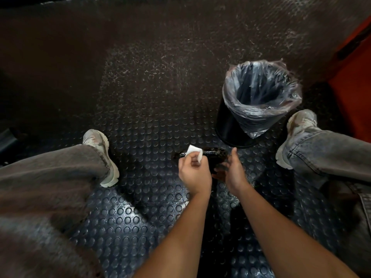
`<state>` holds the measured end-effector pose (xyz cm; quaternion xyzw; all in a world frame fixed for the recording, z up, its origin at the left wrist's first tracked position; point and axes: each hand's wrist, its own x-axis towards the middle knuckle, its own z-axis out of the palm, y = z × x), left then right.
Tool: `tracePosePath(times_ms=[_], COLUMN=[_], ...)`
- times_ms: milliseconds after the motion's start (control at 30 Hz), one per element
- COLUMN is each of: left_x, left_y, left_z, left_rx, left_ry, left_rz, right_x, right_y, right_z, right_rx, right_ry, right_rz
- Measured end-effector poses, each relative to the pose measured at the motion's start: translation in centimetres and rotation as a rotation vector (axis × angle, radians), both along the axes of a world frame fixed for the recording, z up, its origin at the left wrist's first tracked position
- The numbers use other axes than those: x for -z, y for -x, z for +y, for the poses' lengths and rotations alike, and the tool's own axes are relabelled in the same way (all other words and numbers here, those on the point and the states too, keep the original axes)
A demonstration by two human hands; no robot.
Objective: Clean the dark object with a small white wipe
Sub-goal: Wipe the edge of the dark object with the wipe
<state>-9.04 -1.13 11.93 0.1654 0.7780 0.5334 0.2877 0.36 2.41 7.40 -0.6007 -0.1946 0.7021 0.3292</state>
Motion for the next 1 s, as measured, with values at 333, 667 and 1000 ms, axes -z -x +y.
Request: tracePosePath(times_ms=[333,667,1000], left_x=[1.5,0.2,1.2], left_y=[2.4,-0.1,2.0], left_z=[0.0,0.0,0.3], left_rx=[-0.493,-0.073,-0.431], left_ry=[0.096,0.016,0.104], left_rz=[-0.47,-0.037,-0.377], right_x=[0.3,0.3,0.3], right_y=[-0.3,0.0,-0.3], right_z=[0.0,0.1,0.1], right_rx=[-0.025,0.008,-0.023], right_ry=[0.012,-0.006,0.004], right_rz=[0.031,0.015,0.02])
